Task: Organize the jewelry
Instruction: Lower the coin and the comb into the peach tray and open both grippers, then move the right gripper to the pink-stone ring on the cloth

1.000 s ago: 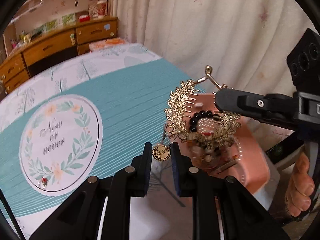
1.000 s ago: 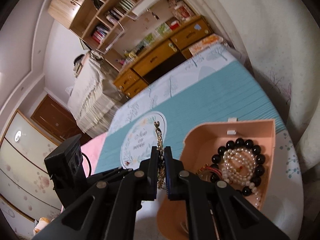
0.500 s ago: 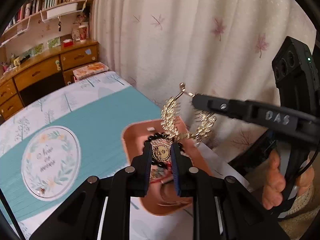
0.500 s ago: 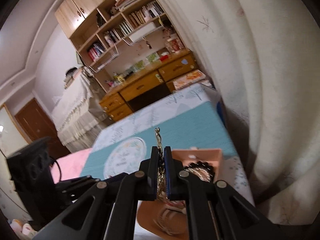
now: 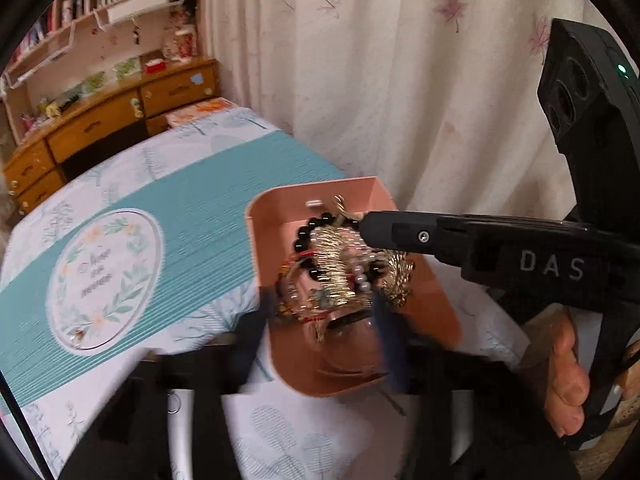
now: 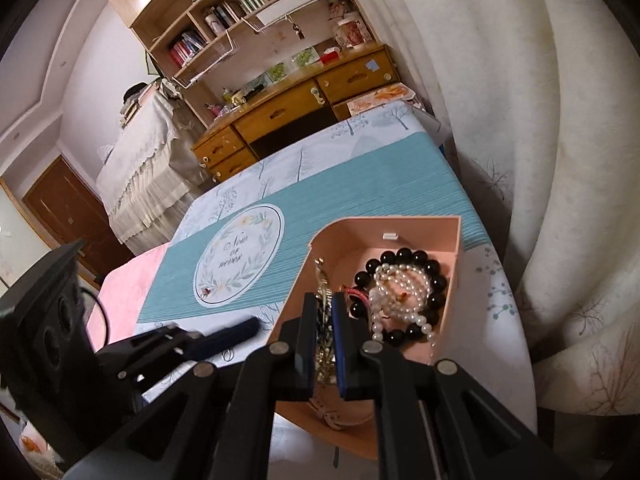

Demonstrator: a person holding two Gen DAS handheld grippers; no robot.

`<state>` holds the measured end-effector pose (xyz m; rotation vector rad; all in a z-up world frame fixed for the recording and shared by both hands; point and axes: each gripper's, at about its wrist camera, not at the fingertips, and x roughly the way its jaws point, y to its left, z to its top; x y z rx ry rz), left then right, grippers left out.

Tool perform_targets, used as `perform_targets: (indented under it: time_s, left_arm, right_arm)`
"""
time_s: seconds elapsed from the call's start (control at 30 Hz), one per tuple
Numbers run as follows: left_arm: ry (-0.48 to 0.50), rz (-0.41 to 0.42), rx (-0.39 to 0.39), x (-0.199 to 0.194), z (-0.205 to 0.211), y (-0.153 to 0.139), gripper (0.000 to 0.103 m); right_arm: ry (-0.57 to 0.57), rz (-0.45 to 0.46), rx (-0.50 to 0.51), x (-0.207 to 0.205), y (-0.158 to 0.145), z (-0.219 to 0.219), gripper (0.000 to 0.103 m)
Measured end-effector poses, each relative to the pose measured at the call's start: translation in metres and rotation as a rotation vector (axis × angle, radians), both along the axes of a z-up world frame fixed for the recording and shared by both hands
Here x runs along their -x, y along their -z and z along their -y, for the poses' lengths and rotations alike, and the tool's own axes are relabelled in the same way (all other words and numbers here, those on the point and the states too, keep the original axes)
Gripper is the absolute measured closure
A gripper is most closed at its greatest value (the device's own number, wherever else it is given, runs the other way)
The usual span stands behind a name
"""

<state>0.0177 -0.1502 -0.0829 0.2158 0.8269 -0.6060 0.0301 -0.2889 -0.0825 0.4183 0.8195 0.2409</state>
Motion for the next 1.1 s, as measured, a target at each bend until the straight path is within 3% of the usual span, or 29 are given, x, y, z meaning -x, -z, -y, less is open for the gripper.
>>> perform_targets:
  time_s: [0.03, 0.07, 0.13, 0.37, 0.63, 1.1]
  left_arm:
    - [-0.025, 0.029, -0.008, 0.003, -0.003, -0.002, 0.016]
    - [-0.038, 0.047, -0.013, 0.005, -0.006, -0.004, 0.014]
    - [-0.056, 0.069, -0.02, 0.007, -0.013, -0.007, 0.014]
    - [-0.134, 0.057, 0.0, 0.009, -0.038, -0.011, 0.014]
    - [-0.214, 0.04, 0.025, 0.015, -0.069, -0.01, 0.014]
    - [-0.269, 0.004, 0.044, 0.02, -0.103, -0.003, 0.014]
  right_arm:
    - [0.007, 0.004, 0.01, 0.001, 0.0, 0.0, 0.09]
    - [0.013, 0.01, 0.017, 0.002, -0.002, 0.0, 0.085]
    - [0.023, 0.038, 0.022, 0.007, -0.007, 0.0, 0.079]
    - [0.027, 0.097, 0.067, 0.017, -0.016, -0.012, 0.079]
    - [-0.015, 0.056, 0.064, 0.017, -0.007, -0.027, 0.079]
    - [-0.081, 0.065, 0.112, 0.029, -0.011, -0.067, 0.079]
